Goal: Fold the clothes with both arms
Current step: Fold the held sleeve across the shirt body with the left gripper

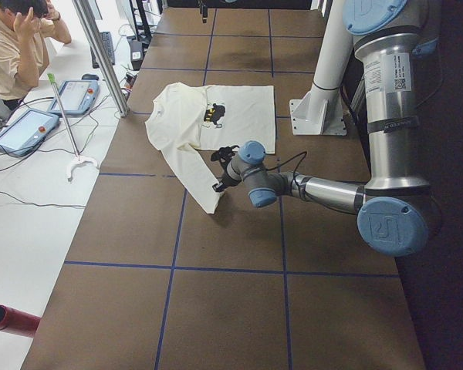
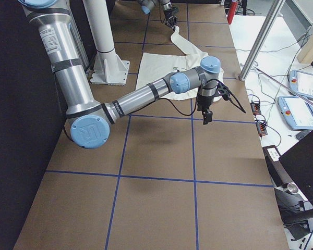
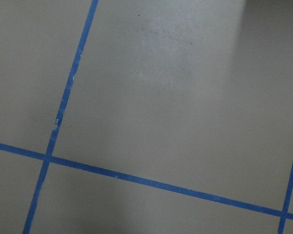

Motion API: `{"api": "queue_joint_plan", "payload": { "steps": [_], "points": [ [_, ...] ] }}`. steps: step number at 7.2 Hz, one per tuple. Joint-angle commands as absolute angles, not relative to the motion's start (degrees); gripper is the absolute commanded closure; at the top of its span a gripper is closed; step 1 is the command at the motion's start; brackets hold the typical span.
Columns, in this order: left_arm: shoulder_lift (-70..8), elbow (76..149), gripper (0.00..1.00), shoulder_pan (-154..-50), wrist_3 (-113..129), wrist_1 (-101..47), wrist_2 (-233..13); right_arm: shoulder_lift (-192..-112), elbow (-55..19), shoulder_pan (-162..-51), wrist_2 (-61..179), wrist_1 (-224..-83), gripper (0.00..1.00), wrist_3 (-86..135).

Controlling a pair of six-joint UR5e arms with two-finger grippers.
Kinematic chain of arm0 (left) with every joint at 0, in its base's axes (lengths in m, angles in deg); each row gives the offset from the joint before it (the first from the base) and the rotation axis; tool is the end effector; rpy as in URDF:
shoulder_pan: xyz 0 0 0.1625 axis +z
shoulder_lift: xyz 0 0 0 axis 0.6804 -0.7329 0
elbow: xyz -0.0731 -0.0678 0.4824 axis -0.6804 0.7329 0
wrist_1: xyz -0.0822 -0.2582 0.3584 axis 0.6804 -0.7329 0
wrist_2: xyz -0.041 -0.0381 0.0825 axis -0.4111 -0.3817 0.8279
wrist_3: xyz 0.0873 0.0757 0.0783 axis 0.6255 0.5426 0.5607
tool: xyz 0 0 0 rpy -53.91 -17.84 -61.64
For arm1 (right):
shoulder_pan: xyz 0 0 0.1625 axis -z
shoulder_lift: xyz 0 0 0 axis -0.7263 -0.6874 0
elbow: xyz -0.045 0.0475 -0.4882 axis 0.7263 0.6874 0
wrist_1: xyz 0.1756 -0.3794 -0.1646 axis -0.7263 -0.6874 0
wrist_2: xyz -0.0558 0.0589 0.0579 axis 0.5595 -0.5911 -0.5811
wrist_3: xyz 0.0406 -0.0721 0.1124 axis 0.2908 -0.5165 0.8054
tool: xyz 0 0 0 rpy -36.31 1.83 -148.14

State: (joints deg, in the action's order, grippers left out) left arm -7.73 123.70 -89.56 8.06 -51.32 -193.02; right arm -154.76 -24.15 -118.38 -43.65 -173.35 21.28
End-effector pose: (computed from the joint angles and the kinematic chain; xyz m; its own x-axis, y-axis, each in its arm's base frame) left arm 0.3116 -0.4734 0.5788 0.6289 0.6972 -0.3442 -0.2038 0.5751 0.7923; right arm -0.1578 -0.6482 0.5099 0.7587 -0.2362 0.6070 0.1253 0.9675 0.2198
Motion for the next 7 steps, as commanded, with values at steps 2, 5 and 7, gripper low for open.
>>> {"api": "queue_joint_plan", "payload": {
  "steps": [2,5,7],
  "points": [
    [-34.4,122.2,1.0,-93.0,-1.3,-23.5,-192.6,-155.1,-24.1,-118.4,-43.4,-173.4,0.0,21.3],
    [-62.9,113.7,1.0,-86.7,-22.6,-2.5,-185.7,-155.1,-24.1,-118.4,-43.4,-173.4,0.0,21.6],
    [-78.1,97.5,1.0,-81.1,-30.9,-2.9,-178.8,-154.9,-24.1,-118.4,-43.4,-173.3,0.0,21.8]
  ]
}}
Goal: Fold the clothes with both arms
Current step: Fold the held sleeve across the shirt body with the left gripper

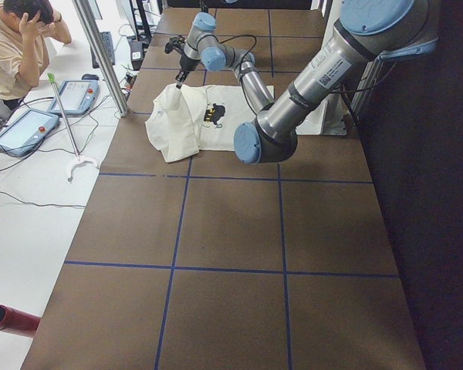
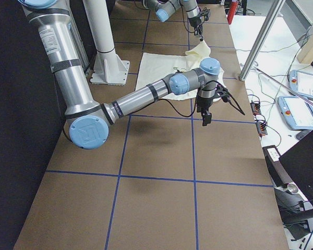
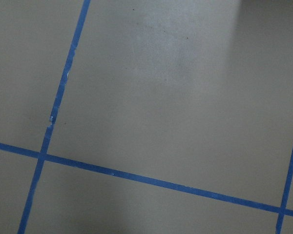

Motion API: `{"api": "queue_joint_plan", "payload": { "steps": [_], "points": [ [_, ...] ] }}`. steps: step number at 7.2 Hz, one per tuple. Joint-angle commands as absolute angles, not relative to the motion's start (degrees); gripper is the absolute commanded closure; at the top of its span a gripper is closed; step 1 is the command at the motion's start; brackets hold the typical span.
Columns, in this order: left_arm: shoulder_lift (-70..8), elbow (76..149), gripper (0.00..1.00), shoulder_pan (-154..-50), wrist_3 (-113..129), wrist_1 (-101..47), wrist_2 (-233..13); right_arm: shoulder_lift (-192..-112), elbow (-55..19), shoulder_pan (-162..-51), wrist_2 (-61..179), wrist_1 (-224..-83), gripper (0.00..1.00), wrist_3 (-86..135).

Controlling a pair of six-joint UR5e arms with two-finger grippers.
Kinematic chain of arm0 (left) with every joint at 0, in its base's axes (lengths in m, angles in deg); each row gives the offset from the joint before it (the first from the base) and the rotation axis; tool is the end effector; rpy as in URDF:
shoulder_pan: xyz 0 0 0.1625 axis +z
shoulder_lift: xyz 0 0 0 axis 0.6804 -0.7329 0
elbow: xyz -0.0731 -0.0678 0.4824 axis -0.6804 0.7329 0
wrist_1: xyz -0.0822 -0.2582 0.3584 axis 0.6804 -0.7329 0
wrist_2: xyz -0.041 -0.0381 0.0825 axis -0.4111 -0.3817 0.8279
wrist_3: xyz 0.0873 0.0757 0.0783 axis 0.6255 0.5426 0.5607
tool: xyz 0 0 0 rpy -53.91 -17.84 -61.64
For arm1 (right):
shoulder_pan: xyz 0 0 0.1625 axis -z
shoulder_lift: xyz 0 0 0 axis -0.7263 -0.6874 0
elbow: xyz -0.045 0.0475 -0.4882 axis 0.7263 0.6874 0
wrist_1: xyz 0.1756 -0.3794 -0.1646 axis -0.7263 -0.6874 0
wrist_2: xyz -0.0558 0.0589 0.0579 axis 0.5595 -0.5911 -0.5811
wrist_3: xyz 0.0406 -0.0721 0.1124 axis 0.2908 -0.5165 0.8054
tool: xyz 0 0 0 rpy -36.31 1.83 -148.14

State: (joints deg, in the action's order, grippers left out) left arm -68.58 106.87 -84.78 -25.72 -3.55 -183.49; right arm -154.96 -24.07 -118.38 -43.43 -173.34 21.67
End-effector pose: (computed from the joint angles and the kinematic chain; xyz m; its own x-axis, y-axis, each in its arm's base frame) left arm 0.5499 -0.6560 0.0914 0.7258 0.2352 -0.6465 0.1744 0.8462 0.5036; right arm -0.1571 -0.6475 0.5132 0.7629 -0.2266 0.6056 0.1199 0.9699 0.2119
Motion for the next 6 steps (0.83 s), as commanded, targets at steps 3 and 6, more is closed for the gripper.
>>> {"api": "queue_joint_plan", "payload": {
  "steps": [3,6],
  "points": [
    [-80.6,86.4,1.0,-69.2,-34.0,-10.9,-164.3,-154.9,-24.0,-118.4,-43.3,-173.3,0.0,21.9],
    [-80.9,84.1,1.0,-67.8,-34.0,-15.1,-164.2,-155.0,-24.1,-118.4,-43.3,-173.3,0.0,22.0]
  ]
}}
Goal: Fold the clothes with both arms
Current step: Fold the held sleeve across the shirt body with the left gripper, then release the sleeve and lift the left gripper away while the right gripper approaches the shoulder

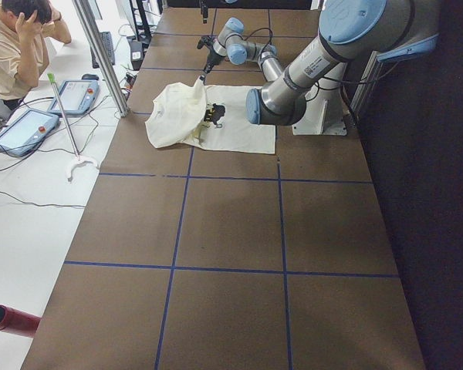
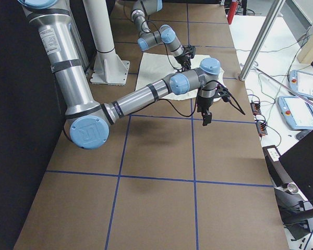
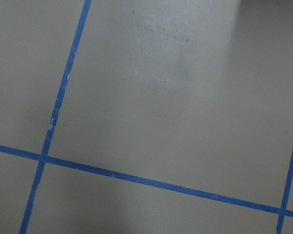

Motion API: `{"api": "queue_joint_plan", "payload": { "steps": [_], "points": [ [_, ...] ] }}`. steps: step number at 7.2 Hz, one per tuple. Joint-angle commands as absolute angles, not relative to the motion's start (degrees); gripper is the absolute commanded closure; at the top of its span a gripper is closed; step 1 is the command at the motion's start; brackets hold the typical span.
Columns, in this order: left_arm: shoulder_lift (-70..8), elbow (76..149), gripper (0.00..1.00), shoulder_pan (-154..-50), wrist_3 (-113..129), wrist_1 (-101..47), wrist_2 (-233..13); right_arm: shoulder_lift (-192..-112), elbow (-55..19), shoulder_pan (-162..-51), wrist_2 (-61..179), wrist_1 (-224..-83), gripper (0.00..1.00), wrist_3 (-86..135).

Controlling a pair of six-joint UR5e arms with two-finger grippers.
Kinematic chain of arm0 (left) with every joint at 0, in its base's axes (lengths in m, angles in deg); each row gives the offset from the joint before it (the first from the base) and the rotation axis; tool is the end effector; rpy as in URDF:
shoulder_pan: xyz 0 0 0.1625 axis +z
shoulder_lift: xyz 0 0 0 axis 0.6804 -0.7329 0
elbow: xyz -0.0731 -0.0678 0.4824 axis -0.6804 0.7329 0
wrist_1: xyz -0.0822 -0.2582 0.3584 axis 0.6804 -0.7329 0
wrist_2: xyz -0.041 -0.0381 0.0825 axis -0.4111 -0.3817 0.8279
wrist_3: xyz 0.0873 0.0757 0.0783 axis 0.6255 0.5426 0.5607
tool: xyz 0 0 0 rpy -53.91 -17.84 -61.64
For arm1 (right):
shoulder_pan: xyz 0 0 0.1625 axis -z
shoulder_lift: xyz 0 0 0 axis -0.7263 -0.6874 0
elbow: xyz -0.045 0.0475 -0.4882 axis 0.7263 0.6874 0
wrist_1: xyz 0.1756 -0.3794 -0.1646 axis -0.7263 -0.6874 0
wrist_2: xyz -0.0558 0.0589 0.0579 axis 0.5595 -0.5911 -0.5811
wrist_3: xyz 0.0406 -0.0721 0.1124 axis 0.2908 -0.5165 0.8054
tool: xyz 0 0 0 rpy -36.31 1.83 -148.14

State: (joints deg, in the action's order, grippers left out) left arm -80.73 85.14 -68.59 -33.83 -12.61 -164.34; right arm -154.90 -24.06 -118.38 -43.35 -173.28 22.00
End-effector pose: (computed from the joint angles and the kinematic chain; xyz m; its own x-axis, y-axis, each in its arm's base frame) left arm 0.7784 -0.5605 0.0465 0.7679 0.2224 -0.6007 0.2113 0.7974 0.5653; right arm -0.1571 -0.6480 0.5126 0.7640 -0.2220 0.6058 0.1152 0.9708 0.2105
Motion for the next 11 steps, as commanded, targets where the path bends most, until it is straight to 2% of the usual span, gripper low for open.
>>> {"api": "queue_joint_plan", "payload": {
  "steps": [1,2,3,4,5,7,9,11],
  "points": [
    [-81.6,82.4,1.0,-67.7,-34.1,-17.7,-164.2,-155.0,-24.1,-118.4,-43.3,-173.3,0.0,22.0],
    [-81.7,82.1,1.0,-67.4,-34.1,-19.6,-164.3,-155.0,-24.1,-118.4,-43.3,-173.3,0.0,22.0],
    [-81.7,82.1,0.43,-67.2,-34.0,-23.8,-164.8,-154.9,-24.1,-118.4,-43.3,-173.3,0.0,22.0],
    [-80.4,82.1,0.0,-67.4,-35.7,-33.5,-165.0,-154.5,-24.1,-118.3,-43.3,-173.3,0.0,21.9],
    [-78.9,82.5,0.0,-67.5,-37.6,-37.0,-167.1,-154.1,-24.1,-118.1,-43.3,-173.3,0.0,22.0],
    [-78.0,85.0,0.0,-74.9,-32.8,-32.7,-185.3,-151.0,-23.9,-116.2,-43.2,-173.2,0.0,22.0],
    [-71.1,94.1,0.0,-81.8,-23.4,-23.8,-193.1,-146.5,-24.1,-113.2,-42.9,-173.1,0.0,27.2],
    [-60.8,102.7,0.0,-90.0,-9.6,-20.6,-199.6,-141.6,-24.1,-107.8,-41.2,-173.1,0.0,35.9]
  ]
}}
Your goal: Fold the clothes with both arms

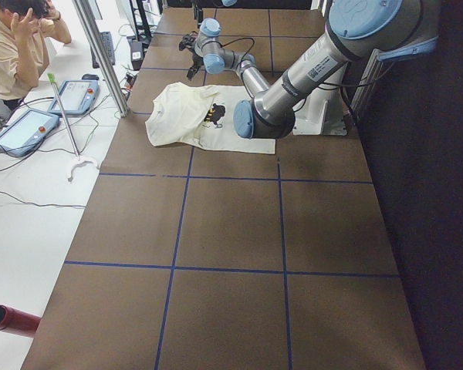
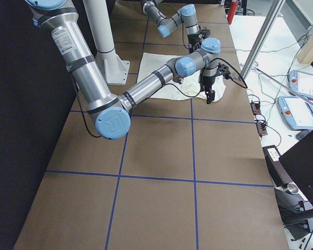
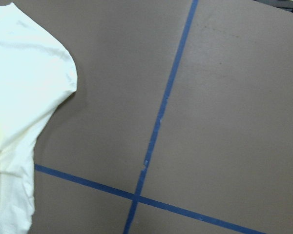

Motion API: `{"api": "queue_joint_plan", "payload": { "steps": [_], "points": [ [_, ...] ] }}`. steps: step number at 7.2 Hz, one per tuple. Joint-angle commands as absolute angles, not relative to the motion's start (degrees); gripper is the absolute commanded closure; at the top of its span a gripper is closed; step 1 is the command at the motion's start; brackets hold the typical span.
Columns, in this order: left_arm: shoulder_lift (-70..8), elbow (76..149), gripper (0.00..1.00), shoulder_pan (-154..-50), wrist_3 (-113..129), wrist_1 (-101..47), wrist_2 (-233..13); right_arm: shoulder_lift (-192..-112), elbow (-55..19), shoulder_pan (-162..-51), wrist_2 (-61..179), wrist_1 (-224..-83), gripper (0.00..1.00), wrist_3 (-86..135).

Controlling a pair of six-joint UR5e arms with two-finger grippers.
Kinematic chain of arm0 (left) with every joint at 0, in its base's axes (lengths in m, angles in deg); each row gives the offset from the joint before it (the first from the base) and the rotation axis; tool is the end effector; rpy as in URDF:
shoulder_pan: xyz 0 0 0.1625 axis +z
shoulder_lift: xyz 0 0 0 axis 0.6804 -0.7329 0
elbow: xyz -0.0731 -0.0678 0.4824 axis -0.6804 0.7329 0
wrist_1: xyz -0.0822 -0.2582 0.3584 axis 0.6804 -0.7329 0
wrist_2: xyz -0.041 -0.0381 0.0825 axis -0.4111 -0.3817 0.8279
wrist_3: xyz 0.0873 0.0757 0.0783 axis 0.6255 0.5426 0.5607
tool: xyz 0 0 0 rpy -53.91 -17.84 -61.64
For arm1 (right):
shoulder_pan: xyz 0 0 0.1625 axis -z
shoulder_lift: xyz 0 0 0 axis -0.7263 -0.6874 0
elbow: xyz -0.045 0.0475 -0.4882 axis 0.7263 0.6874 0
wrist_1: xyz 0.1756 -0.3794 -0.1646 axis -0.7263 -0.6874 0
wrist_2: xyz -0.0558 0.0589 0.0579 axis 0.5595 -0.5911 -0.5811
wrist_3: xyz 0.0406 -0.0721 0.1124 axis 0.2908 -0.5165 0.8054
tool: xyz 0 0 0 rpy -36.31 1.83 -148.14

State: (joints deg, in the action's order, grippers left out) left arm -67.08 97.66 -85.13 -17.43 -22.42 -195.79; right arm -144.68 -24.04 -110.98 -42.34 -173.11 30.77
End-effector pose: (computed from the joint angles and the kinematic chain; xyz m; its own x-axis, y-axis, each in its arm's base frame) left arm 0.5982 -0.6672 0.1300 0.5562 0.4791 -0.6790 0.0310 0.8046 0.5930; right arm -0.2601 -0.6706 0.3901 0.7181 -0.2731 0.6402 0.1050 0.9518 0.2882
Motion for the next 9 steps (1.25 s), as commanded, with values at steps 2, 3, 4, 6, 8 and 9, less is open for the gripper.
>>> {"api": "queue_joint_plan", "payload": {
  "steps": [2,3,4,6,8,9],
  "points": [
    [-52.1,107.2,0.0,-96.7,6.9,-20.2,-200.3,-136.6,-23.3,-99.4,-32.1,-173.4,0.0,46.0],
    [-49.2,107.5,0.0,-100.3,11.9,-20.2,-202.1,-134.6,-22.7,-95.4,-28.4,-173.5,0.01,50.0],
    [-45.7,107.5,0.0,-104.1,13.3,-21.2,-204.5,-132.7,-20.9,-91.3,-23.4,-173.6,0.02,53.6],
    [-44.8,107.5,0.0,-105.5,16.9,-21.1,-206.3,-127.1,-12.7,-84.6,-13.3,-173.6,0.14,56.9],
    [-43.9,107.5,0.0,-105.4,16.7,-21.2,-206.6,-126.4,-10.2,-80.6,-7.3,-173.7,0.15,56.9],
    [-43.8,107.4,0.0,-105.4,16.6,-21.2,-206.6,-125.4,-8.4,-79.7,-4.4,-173.6,0.17,56.7]
  ]
}}
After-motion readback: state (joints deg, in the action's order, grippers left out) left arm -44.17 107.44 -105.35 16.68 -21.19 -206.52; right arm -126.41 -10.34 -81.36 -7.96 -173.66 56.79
